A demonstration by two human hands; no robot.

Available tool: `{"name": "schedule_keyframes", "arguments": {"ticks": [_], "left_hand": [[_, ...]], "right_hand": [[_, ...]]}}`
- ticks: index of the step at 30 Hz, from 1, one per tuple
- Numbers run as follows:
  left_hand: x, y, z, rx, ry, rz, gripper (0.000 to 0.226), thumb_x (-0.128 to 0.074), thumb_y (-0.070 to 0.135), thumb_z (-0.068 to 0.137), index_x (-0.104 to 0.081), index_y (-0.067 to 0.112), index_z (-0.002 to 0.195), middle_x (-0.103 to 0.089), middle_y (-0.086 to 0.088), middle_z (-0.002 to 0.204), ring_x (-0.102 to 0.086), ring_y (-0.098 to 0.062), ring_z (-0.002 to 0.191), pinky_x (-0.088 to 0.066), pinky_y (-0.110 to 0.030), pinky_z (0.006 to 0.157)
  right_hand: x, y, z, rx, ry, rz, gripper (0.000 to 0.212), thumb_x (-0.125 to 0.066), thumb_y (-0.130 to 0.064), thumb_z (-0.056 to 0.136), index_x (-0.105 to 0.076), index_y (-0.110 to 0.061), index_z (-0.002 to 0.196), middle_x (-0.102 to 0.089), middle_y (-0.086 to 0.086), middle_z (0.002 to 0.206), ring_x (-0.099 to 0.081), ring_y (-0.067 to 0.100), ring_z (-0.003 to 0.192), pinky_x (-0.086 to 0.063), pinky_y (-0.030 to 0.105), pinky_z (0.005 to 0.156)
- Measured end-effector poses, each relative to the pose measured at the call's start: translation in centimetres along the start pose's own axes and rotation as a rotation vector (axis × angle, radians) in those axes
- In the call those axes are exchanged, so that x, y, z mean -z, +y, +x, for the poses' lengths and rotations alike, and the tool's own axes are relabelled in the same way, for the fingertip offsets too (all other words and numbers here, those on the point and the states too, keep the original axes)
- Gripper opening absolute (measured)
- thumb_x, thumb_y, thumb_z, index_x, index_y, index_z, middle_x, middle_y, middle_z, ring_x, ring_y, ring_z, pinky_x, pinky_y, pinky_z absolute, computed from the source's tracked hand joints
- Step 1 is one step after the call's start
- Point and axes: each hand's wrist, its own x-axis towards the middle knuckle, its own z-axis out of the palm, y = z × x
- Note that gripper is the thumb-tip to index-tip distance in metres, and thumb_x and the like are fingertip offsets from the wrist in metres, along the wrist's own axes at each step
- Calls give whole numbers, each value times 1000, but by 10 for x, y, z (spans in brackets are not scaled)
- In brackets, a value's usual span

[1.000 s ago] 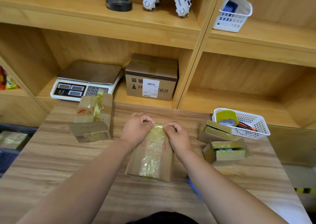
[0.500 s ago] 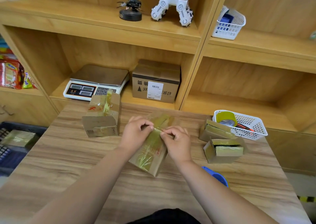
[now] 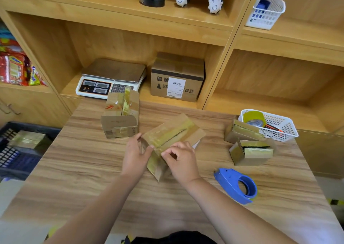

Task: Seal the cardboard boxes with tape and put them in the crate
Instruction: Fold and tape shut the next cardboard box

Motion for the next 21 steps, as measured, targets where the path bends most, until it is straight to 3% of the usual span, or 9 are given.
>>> {"name": "schedule_keyframes", "arguments": {"ticks": [3, 8, 14, 17, 19, 21], "left_hand": [[7, -12, 2, 43, -31, -39, 51, -69, 27, 84, -42, 24, 128, -51, 7, 119, -51, -19, 117, -44, -46, 98], [9, -19, 4, 122, -123, -70, 86, -73, 45, 76, -29, 15, 144, -43, 0, 142, -37, -11, 131, -36, -43, 108], [4, -18, 12, 199, -149, -42, 93, -66, 52, 80, -16, 13, 149, -31, -5, 151, -28, -18, 139, -29, -43, 112], [2, -15, 18, 229, -158, -55, 77, -63, 45, 84, -28, 18, 145, -43, 1, 142, -40, -20, 132, -37, -41, 105], [0, -13, 22, 219, -170, -116, 41, -62, 35, 86, -49, 26, 124, -60, 9, 116, -57, -16, 110, -48, -33, 83], [-2, -11, 24, 222, -175, -199, 19, -63, 27, 87, -54, 35, 101, -64, 11, 96, -62, -13, 94, -48, -29, 72]], "right_hand": [[0, 3, 3, -13, -27, -18, 12, -70, -19, 82, -72, -16, 71, -63, -4, 84, -48, 18, 91, -40, 38, 88], [12, 19, 17, -123, 116, -113, 10, -64, -14, 85, -72, -20, 86, -55, -9, 94, -41, 13, 97, -29, 26, 86], [21, 39, 28, -255, 141, -256, 40, -62, -15, 84, -58, -18, 124, -47, 3, 129, -34, 24, 123, -27, 32, 104], [22, 45, 38, -323, 60, -274, 59, -60, -24, 89, -37, -14, 143, -27, 6, 152, -20, 25, 139, -19, 38, 115], [22, 48, 43, -368, 1, -242, 68, -58, -30, 91, -25, -14, 149, -18, 4, 157, -14, 23, 143, -15, 35, 116], [21, 52, 46, -370, -48, -227, 70, -56, -32, 92, -21, -13, 150, -19, 3, 156, -14, 21, 142, -15, 33, 115]]}}
